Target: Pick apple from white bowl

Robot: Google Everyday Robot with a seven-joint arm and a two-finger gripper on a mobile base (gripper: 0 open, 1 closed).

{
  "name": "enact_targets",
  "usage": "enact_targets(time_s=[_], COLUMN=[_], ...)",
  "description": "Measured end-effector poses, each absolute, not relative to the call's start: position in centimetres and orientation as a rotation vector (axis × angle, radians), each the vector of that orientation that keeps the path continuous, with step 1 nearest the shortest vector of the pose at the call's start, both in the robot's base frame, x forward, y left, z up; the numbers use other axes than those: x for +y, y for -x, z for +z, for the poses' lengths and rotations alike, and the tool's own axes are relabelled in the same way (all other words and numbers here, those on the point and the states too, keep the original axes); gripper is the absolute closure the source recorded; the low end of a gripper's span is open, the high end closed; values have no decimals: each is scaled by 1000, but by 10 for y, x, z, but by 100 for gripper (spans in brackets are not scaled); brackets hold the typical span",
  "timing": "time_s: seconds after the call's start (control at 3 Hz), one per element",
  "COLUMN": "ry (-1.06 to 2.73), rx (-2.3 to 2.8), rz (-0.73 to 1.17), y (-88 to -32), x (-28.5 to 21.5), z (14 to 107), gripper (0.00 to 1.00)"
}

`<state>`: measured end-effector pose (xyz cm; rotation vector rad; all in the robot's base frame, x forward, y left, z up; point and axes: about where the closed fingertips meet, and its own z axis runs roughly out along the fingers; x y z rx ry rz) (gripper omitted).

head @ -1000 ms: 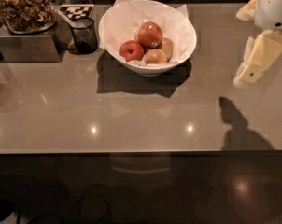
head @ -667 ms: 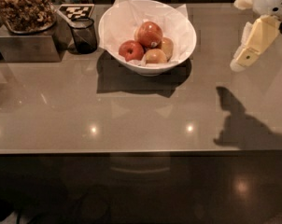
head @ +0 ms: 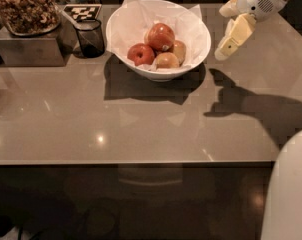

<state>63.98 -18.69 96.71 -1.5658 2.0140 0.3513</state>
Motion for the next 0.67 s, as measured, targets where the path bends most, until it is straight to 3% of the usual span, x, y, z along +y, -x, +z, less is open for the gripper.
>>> enact_targets(time_s=[0.67], ry=[1462], rx=[1948], rz=[337], y=[-655], x=[-189], z=[985], gripper=[0])
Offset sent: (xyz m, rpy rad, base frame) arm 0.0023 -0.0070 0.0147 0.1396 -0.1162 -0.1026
